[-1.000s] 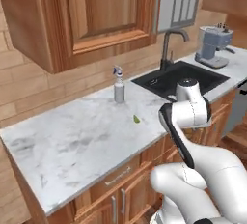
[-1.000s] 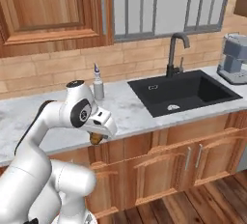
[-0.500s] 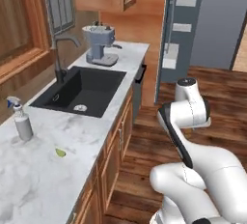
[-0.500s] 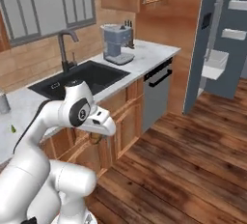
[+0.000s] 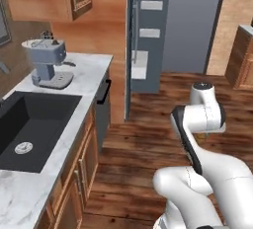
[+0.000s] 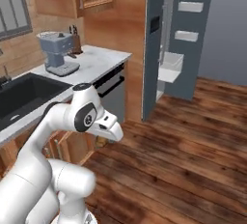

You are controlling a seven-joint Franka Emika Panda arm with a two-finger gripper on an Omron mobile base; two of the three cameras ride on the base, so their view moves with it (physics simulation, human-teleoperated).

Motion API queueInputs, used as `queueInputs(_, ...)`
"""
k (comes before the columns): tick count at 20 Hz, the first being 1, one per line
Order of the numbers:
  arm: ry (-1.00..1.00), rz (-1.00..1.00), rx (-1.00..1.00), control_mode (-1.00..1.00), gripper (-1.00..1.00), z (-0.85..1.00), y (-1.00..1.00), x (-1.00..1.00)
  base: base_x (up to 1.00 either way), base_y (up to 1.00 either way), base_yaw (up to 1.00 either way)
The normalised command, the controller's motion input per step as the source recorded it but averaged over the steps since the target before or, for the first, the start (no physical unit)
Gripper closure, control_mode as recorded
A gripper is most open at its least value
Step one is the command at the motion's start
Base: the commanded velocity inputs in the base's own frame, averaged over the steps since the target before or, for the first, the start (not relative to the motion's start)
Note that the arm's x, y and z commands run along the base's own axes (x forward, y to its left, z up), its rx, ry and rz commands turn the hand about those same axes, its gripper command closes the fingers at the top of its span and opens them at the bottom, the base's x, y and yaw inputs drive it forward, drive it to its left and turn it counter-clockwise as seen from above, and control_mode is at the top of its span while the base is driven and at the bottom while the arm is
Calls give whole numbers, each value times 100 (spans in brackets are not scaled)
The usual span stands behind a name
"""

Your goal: Place the lemon wedge and potato inside the fridge drawer. Close the drawer after placing the vegetables.

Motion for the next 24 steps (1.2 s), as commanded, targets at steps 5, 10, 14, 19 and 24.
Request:
queueInputs(5,0,0,0,100,100,0,0,0,100,-85,11)
queueInputs(10,0,0,0,100,100,0,0,0,100,-98,22)
queueInputs(14,0,0,0,100,100,0,0,0,100,-73,33)
queueInputs(19,0,0,0,100,100,0,0,0,100,-83,35)
queueInputs(24,0,0,0,100,100,0,0,0,100,-96,32)
